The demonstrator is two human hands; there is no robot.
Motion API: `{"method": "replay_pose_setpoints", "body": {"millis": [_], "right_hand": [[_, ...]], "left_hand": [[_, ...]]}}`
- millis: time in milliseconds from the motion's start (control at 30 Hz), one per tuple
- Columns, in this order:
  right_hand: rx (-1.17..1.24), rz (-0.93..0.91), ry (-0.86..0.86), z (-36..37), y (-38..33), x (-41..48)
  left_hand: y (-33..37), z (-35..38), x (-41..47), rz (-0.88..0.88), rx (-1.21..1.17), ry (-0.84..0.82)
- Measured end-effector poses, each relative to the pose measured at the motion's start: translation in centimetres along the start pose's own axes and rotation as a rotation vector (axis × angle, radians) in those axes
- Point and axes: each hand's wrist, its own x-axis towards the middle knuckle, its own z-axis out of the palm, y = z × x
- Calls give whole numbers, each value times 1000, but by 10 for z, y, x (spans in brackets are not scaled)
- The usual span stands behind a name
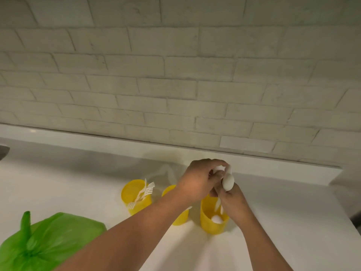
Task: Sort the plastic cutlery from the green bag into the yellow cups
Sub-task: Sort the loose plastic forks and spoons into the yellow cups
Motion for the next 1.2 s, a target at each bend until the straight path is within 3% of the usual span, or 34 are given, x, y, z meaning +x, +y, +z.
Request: {"method": "replay_pose_setpoints", "body": {"millis": [200, 633, 833, 933, 1200], "right_hand": [[-54, -118, 18, -7, -4, -9], [-20, -85, 158, -11, -7, -43], [16, -131, 306, -22, -25, -66], [1, -259, 323, -11, -48, -84], [-161, -459, 83, 97, -87, -125]], "left_hand": [[-9, 11, -3, -22, 4, -6], [-2, 18, -16, -64, 159, -135], [22, -18, -49, -43, -50, 111], [27, -51, -87, -33, -87, 230], [-21, -147, -207, -159, 81, 392]]}}
